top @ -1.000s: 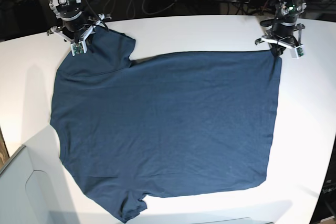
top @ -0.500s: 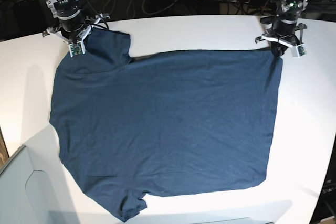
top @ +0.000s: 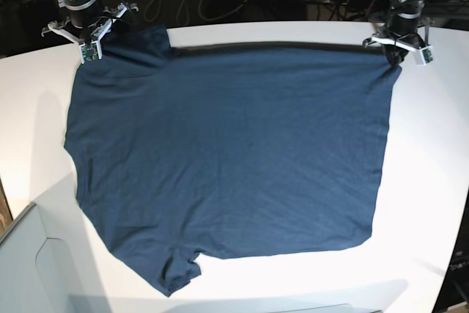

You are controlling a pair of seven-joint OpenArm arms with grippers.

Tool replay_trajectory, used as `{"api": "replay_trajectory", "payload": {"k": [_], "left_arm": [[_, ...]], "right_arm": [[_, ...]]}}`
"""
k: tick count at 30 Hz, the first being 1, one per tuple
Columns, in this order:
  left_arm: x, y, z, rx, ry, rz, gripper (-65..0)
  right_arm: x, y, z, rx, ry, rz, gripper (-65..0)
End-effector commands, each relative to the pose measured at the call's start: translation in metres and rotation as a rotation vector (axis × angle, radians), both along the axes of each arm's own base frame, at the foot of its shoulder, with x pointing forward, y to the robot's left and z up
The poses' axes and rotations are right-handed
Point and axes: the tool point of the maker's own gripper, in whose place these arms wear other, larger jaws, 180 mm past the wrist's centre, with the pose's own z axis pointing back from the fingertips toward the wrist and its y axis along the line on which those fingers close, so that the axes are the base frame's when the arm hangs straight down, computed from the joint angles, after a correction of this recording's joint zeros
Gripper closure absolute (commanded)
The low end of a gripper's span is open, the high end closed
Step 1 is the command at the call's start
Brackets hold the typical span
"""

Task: Fold the T-shirt properly
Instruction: 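Grasp the shirt's shoulder corners with both grippers and lift slightly, then pull the held shoulder edge over the shirt toward the hem with both grippers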

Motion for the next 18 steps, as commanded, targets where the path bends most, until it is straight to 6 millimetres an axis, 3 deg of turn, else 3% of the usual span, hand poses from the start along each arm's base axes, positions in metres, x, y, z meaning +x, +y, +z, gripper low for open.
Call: {"api": "replay_trajectory", "payload": {"k": [1, 7, 14, 18], "left_arm": [[0.000, 0.002, 0.011, 0.021, -0.029, -0.002, 0.0], [-0.021, -0.007, 0.023, 0.029, -0.023, 0.008, 0.0], [-0.017, 0.005, 0.040, 0.066, -0.063, 0.034, 0.0], [0.003, 0.006, 0.050, 0.072, -0.119, 0.032, 0.0]], "right_arm": [[0.000, -0.001, 0.008, -0.013, -0.019, 0.016, -0.2], [-0.007, 0.004, 0.011, 0.002, -0.048, 0.040, -0.2], [0.002, -0.001, 0.022, 0.001, -0.129, 0.032, -0.2], [0.025, -0.005, 0.035, 0.000, -0.221, 0.002, -0.2]]}}
